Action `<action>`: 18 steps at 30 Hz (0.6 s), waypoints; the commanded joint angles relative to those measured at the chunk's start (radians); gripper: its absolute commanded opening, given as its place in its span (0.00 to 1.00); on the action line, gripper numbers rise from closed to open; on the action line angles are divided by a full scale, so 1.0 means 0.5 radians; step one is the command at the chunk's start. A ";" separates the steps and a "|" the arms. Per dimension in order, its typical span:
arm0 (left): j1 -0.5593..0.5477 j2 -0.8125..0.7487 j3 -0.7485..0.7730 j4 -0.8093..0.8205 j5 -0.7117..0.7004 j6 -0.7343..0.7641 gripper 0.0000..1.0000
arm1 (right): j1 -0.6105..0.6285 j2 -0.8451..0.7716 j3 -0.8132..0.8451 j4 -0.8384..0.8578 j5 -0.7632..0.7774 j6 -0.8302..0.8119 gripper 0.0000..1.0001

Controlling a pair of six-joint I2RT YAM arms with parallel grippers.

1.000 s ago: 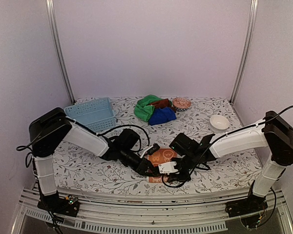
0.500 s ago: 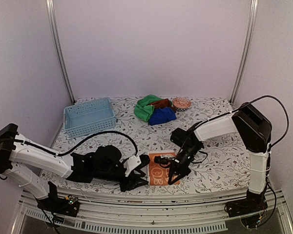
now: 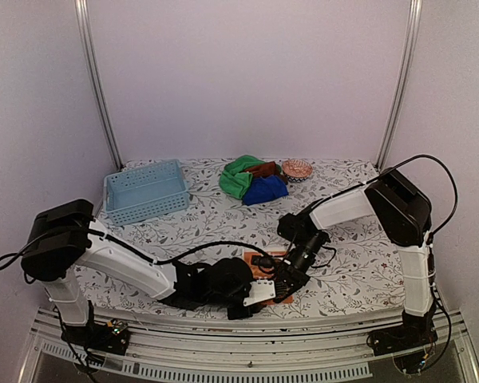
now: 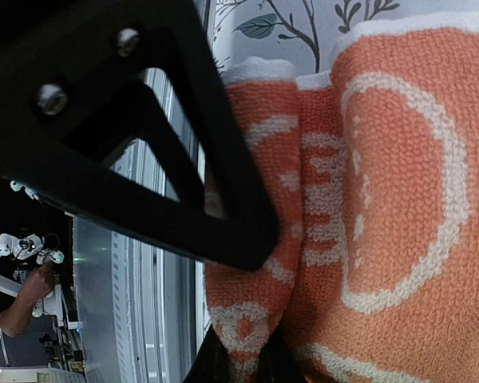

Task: Roll the towels
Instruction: Roll the towel at the center of the board.

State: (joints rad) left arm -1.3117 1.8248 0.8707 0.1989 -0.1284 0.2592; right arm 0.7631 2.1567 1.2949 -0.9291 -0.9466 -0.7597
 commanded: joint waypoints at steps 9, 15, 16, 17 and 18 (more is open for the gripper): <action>-0.012 0.197 0.107 -0.015 0.004 0.111 0.14 | -0.007 -0.005 0.018 -0.036 0.103 0.001 0.29; -0.003 0.155 0.160 -0.214 0.102 0.012 0.09 | -0.165 -0.327 0.113 -0.164 0.065 -0.022 0.46; 0.006 0.155 0.179 -0.256 0.142 -0.013 0.09 | -0.211 -0.385 0.123 -0.167 0.062 -0.010 0.46; 0.021 0.159 0.198 -0.315 0.223 -0.053 0.09 | -0.267 -0.475 0.115 -0.165 0.060 -0.001 0.46; 0.036 0.166 0.221 -0.359 0.281 -0.090 0.09 | -0.309 -0.546 0.099 -0.148 0.070 0.000 0.47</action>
State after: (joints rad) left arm -1.3102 1.8935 0.9443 0.1394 -0.1081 0.2813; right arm 0.6960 2.0327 1.3193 -0.9989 -0.9249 -0.7574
